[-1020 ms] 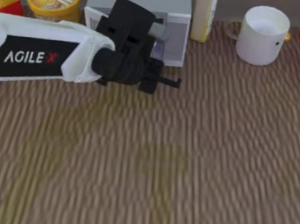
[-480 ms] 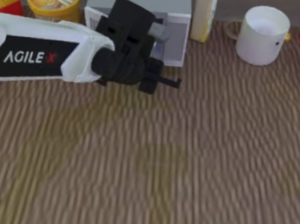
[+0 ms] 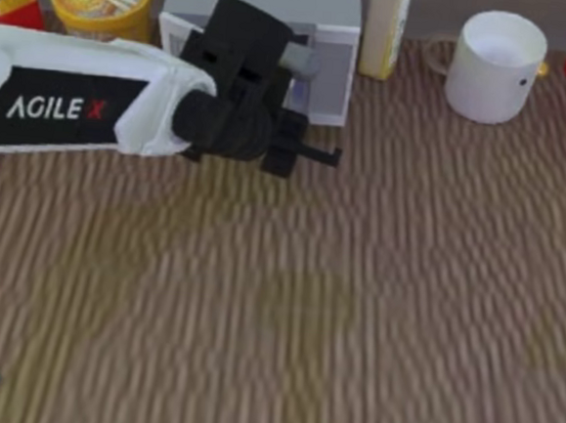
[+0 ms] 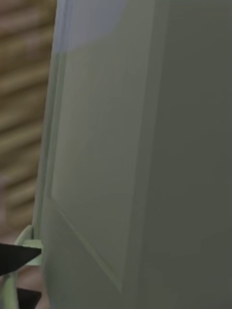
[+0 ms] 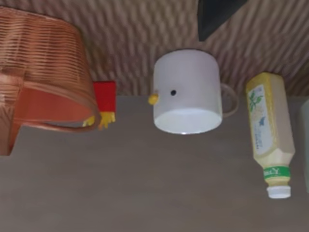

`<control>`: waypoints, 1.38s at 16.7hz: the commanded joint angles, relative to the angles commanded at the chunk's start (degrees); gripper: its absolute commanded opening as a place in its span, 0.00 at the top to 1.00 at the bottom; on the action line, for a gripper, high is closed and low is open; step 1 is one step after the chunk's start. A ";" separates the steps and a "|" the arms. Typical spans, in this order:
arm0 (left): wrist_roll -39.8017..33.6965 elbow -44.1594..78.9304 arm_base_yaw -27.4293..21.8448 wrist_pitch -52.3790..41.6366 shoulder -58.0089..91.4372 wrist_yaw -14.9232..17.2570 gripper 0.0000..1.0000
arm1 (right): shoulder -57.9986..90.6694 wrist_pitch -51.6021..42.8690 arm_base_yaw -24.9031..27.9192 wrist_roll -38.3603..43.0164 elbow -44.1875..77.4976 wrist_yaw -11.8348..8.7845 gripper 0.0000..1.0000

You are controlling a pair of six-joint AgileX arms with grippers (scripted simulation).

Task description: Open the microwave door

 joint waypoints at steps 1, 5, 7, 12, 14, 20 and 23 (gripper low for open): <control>0.15 -0.17 0.06 -0.03 -0.02 0.09 1.00 | 0.00 0.00 0.00 0.00 0.00 0.00 0.00; 3.04 -1.96 1.28 1.07 -1.82 2.08 1.00 | 0.00 0.00 0.00 0.00 0.00 0.00 0.00; 4.20 -3.02 1.78 1.16 -2.18 2.90 1.00 | 0.00 0.00 0.00 0.00 0.00 0.00 0.00; 4.31 -3.17 1.83 1.11 -2.17 2.97 1.00 | 0.00 0.00 0.00 0.00 0.00 0.00 0.00; 4.31 -3.17 1.83 1.11 -2.17 2.97 1.00 | 0.00 0.00 0.00 0.00 0.00 0.00 0.00; 4.31 -3.17 1.83 1.11 -2.17 2.97 1.00 | 0.00 0.00 0.00 0.00 0.00 0.00 0.00; 4.31 -3.17 1.83 1.11 -2.17 2.97 1.00 | 0.00 0.00 0.00 0.00 0.00 0.00 0.00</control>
